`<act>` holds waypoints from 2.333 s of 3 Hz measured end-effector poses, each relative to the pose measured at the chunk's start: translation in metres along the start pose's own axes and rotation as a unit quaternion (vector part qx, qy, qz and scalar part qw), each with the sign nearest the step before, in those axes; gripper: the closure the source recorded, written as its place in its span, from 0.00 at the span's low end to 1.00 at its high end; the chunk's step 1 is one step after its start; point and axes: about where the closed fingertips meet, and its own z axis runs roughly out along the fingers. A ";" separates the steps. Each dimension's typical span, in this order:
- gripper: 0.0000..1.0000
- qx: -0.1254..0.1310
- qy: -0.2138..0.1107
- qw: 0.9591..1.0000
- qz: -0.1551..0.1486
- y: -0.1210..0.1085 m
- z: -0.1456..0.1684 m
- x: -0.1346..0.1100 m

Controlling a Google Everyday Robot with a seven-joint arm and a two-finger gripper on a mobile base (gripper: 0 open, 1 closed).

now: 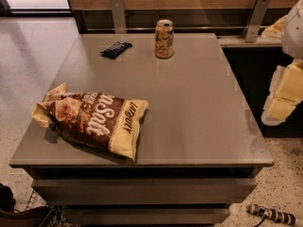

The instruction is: Knock orange can over

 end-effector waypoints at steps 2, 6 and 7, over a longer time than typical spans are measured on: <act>0.00 0.029 -0.033 0.999 0.027 -0.027 -0.001 0.008; 0.00 0.137 -0.437 0.867 0.194 -0.200 0.044 0.034; 0.00 0.138 -0.468 0.849 0.203 -0.215 0.047 0.027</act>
Offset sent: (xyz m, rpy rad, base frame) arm 0.1042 -0.0746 0.0338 0.2928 -0.2819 -0.1988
